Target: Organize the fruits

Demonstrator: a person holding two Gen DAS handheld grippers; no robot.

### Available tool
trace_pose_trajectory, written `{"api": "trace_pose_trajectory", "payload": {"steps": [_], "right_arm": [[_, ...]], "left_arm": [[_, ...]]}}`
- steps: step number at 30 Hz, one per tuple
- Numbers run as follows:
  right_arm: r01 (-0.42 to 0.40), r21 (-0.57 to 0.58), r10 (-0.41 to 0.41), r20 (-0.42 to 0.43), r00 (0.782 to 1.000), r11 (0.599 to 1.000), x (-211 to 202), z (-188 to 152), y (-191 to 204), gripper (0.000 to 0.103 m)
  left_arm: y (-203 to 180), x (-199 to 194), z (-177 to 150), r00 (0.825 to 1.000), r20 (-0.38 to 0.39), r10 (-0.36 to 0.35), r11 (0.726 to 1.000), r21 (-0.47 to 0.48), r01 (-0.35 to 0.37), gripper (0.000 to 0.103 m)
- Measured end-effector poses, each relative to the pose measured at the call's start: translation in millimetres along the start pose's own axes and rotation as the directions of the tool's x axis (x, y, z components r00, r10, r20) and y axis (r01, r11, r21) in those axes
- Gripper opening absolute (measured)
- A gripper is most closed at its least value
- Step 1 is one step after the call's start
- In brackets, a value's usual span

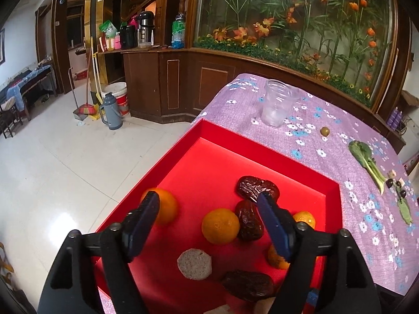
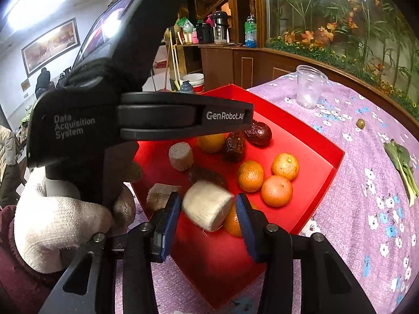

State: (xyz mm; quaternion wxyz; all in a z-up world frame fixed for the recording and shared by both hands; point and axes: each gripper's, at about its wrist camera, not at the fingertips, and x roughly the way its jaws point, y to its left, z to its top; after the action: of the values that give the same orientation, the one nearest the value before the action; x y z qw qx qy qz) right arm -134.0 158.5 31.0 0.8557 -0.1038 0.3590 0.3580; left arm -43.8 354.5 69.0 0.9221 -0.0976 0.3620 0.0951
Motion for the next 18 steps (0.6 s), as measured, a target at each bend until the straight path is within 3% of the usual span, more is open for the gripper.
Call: {"api": "trace_pose_trajectory", "payload": {"steps": [13, 18], "right_arm": [[0.031, 0.0, -0.031, 0.042, 0.999, 1.0, -27, -7, 5, 0.064], [0.069, 0.032, -0.07, 0.05, 0.996, 0.997, -41, -18, -1, 0.069]], "left_arm": [[-4, -29, -5, 1.0, -0.003, -0.01, 1.0, -0.011, 0.01, 0.08], [-9, -54, -16, 0.999, 0.032, 0.013, 1.0, -0.022, -0.012, 0.08]]}}
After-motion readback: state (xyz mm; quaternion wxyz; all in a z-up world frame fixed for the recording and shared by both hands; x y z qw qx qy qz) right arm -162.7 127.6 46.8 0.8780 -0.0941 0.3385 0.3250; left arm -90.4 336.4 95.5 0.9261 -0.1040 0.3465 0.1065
